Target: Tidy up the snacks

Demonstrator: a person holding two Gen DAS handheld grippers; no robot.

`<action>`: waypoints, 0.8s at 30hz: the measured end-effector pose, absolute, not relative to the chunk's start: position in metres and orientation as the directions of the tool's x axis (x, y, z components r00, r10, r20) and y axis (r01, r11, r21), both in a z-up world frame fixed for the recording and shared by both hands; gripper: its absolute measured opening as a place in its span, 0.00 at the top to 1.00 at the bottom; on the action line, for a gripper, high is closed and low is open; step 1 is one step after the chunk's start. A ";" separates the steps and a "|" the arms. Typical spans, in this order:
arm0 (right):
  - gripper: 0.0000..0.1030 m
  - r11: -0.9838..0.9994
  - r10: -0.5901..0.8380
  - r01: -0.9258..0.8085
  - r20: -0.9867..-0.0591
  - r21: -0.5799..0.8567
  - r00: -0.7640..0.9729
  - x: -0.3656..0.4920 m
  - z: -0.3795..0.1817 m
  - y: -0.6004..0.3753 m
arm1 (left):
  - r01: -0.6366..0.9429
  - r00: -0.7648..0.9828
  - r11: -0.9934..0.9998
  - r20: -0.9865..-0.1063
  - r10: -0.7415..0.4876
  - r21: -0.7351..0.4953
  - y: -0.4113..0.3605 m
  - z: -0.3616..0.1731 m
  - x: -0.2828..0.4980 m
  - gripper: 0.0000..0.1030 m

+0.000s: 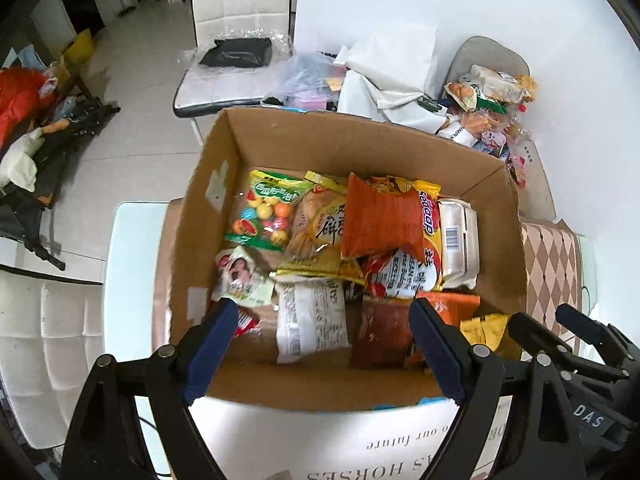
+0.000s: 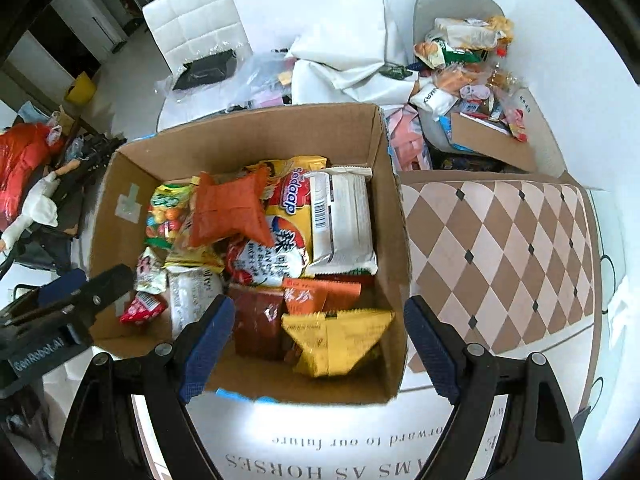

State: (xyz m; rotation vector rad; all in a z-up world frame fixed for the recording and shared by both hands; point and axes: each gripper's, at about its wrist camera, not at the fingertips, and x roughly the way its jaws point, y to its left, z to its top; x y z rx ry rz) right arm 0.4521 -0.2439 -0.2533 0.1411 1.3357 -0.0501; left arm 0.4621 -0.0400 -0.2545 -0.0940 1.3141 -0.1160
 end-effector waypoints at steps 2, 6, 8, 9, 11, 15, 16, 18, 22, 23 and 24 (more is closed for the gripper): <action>0.14 0.990 0.049 0.119 -0.968 0.080 0.245 0.443 -0.246 -0.243 | 0.031 0.271 0.992 -0.954 -0.128 -0.124 -0.040 -0.246 0.453 0.15; 0.14 0.988 0.053 0.123 -0.956 0.093 0.290 0.417 -0.223 -0.242 | 0.035 0.329 0.994 -0.938 -0.109 -0.103 -0.039 -0.220 0.427 0.15; 0.14 0.989 0.049 0.120 -0.948 0.091 0.314 0.404 -0.212 -0.242 | 0.040 0.372 0.995 -0.923 -0.098 -0.090 -0.040 -0.203 0.407 0.15; 0.14 0.989 0.046 0.118 -0.942 0.090 0.333 0.394 -0.204 -0.241 | 0.040 0.385 0.995 -0.918 -0.096 -0.088 -0.040 -0.199 0.400 0.15; 0.14 0.990 0.039 0.114 -0.931 0.085 0.363 0.378 -0.191 -0.241 | 0.042 0.415 0.995 -0.905 -0.096 -0.087 -0.040 -0.186 0.379 0.15; 0.14 0.991 0.019 0.109 -0.904 0.072 0.428 0.335 -0.164 -0.243 | 0.047 0.475 0.997 -0.877 -0.078 -0.063 -0.040 -0.163 0.341 0.15; 0.14 0.992 0.018 0.107 -0.900 0.071 0.435 0.327 -0.161 -0.243 | 0.047 0.485 0.997 -0.872 -0.073 -0.057 -0.040 -0.158 0.332 0.15; 0.14 0.991 0.016 0.109 -0.891 0.073 0.453 0.306 -0.150 -0.247 | 0.052 0.506 0.997 -0.859 -0.072 -0.052 -0.040 -0.146 0.312 0.15; 0.14 0.991 0.016 0.108 -0.872 0.079 0.489 0.268 -0.127 -0.253 | 0.061 0.542 0.997 -0.838 -0.064 -0.036 -0.038 -0.126 0.280 0.15; 0.14 0.991 0.014 0.107 -0.866 0.077 0.500 0.258 -0.120 -0.255 | 0.063 0.548 0.997 -0.834 -0.065 -0.036 -0.038 -0.121 0.273 0.15; 0.14 0.992 0.010 0.106 -0.858 0.075 0.514 0.248 -0.112 -0.256 | 0.063 0.552 0.997 -0.831 -0.065 -0.037 -0.038 -0.117 0.267 0.15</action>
